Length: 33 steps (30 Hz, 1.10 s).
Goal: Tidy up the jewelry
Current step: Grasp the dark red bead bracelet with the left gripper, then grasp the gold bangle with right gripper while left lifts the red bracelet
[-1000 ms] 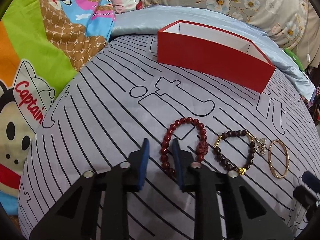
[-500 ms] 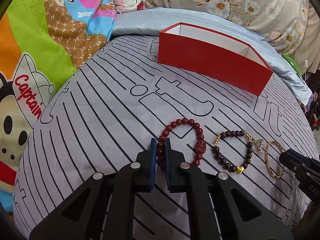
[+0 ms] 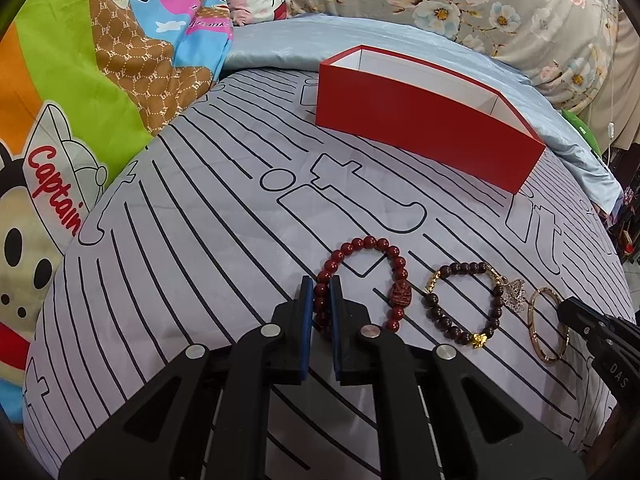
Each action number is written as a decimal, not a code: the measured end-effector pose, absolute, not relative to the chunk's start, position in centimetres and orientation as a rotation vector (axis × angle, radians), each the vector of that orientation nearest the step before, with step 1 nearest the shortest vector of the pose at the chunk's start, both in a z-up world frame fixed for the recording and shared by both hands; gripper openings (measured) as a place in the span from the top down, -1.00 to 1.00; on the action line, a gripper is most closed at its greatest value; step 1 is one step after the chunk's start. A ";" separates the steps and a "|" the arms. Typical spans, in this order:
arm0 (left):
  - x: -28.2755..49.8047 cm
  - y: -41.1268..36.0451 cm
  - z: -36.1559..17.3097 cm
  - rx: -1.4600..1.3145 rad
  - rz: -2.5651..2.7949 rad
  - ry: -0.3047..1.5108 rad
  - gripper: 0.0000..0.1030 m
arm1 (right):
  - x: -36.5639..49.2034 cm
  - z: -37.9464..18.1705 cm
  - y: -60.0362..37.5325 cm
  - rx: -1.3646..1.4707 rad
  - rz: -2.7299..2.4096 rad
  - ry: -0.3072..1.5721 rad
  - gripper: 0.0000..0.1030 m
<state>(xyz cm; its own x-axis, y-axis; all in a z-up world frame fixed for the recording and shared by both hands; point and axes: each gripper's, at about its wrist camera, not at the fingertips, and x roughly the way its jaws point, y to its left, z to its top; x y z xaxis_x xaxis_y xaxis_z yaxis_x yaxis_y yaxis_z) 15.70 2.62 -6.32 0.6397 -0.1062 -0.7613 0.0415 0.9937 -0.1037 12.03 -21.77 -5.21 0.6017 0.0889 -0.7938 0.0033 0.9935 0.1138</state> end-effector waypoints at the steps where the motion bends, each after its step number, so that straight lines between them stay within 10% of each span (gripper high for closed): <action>1: 15.7 2.6 -6.3 -0.080 -0.085 0.873 0.85 | 12.0 -5.2 -21.9 0.114 0.051 0.924 0.93; 33: 13.0 1.6 -1.1 -0.130 -0.184 0.833 0.85 | 10.3 -0.3 -22.8 0.138 0.099 0.838 0.98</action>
<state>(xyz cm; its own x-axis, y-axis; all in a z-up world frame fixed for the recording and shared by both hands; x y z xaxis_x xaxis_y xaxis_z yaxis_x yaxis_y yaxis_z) 13.00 1.56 -1.11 0.6580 -0.2131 -0.7222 0.1112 0.9761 -0.1867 10.33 -22.76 -0.35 0.6651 0.1419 -0.7331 -0.0329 0.9864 0.1610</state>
